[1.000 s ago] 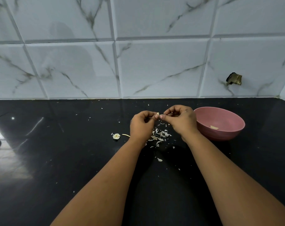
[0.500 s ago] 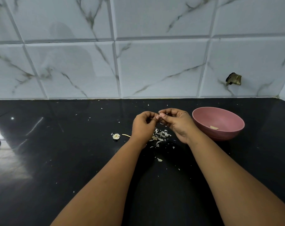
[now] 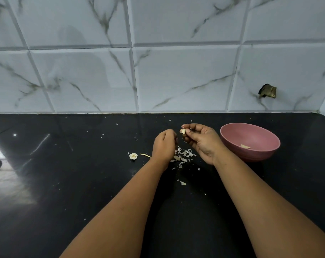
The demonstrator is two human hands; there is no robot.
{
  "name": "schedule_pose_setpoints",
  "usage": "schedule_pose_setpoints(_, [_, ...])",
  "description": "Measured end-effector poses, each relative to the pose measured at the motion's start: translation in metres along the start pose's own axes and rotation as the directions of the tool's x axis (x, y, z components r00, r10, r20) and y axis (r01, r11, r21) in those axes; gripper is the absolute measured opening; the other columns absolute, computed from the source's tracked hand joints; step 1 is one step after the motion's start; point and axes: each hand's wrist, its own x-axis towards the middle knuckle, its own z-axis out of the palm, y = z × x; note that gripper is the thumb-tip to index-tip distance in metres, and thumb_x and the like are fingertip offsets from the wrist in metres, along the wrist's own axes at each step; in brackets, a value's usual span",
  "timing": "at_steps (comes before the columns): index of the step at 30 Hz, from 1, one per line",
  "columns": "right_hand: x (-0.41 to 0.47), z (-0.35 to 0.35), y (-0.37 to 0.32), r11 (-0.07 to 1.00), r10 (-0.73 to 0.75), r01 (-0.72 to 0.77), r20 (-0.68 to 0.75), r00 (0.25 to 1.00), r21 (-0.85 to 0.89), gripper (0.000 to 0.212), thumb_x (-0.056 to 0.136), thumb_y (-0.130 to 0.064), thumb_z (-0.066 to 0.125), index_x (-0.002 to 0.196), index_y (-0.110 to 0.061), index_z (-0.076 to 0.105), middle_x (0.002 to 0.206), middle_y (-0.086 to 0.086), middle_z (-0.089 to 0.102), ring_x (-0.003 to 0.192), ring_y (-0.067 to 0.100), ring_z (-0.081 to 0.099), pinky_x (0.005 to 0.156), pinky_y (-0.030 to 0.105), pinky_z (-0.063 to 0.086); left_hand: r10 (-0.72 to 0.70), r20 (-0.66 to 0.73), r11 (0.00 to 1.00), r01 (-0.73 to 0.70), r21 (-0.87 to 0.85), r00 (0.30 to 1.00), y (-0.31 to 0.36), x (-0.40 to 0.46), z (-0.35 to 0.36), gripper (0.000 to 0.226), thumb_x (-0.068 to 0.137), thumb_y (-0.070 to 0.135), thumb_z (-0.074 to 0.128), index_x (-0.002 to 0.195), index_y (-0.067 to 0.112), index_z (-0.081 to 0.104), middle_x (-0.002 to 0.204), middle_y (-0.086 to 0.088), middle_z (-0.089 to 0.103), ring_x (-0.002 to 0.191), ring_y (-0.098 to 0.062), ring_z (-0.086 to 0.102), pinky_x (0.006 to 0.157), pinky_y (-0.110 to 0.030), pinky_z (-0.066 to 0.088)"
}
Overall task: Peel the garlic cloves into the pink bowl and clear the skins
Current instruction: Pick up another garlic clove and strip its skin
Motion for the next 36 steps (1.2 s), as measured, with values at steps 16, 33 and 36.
schedule_pose_setpoints(16, [-0.0023, -0.0002, -0.0017, 0.989, -0.056, 0.056, 0.001, 0.998, -0.137, 0.012, 0.088, 0.000, 0.065, 0.091, -0.010, 0.071, 0.083, 0.006, 0.070, 0.075, 0.011, 0.059, 0.075, 0.024, 0.049, 0.214, -0.028, 0.976, -0.212, 0.041, 0.977, -0.0029, 0.0022, -0.0046, 0.006, 0.085, 0.016, 0.077, 0.088, 0.011, 0.074, 0.081, -0.004, 0.075, 0.083, -0.021, 0.072, 0.081, -0.039, 0.059])
schedule_pose_setpoints(33, [0.0004, -0.0040, -0.0007, 0.976, -0.093, 0.084, -0.038, 0.995, -0.202, 0.005, 0.086, -0.005, 0.070, 0.087, -0.010, 0.072, 0.075, 0.005, 0.071, 0.062, 0.004, 0.063, 0.057, 0.014, 0.048, 0.191, 0.004, 0.970, -0.190, 0.153, 0.982, -0.0048, 0.0034, -0.0007, 0.009, 0.092, 0.021, 0.068, 0.090, 0.013, 0.071, 0.083, -0.001, 0.073, 0.075, -0.013, 0.065, 0.073, -0.032, 0.054])
schedule_pose_setpoints(36, [0.0001, -0.0036, -0.0012, 0.973, -0.105, 0.092, -0.055, 0.993, -0.210, 0.005, 0.085, -0.006, 0.071, 0.086, -0.011, 0.072, 0.074, 0.004, 0.071, 0.061, 0.004, 0.063, 0.057, 0.014, 0.049, 0.202, 0.008, 0.964, -0.200, 0.175, 0.979, -0.0059, 0.0035, 0.0002, 0.011, 0.094, 0.023, 0.065, 0.092, 0.014, 0.070, 0.083, 0.002, 0.072, 0.071, -0.008, 0.060, 0.068, -0.027, 0.050])
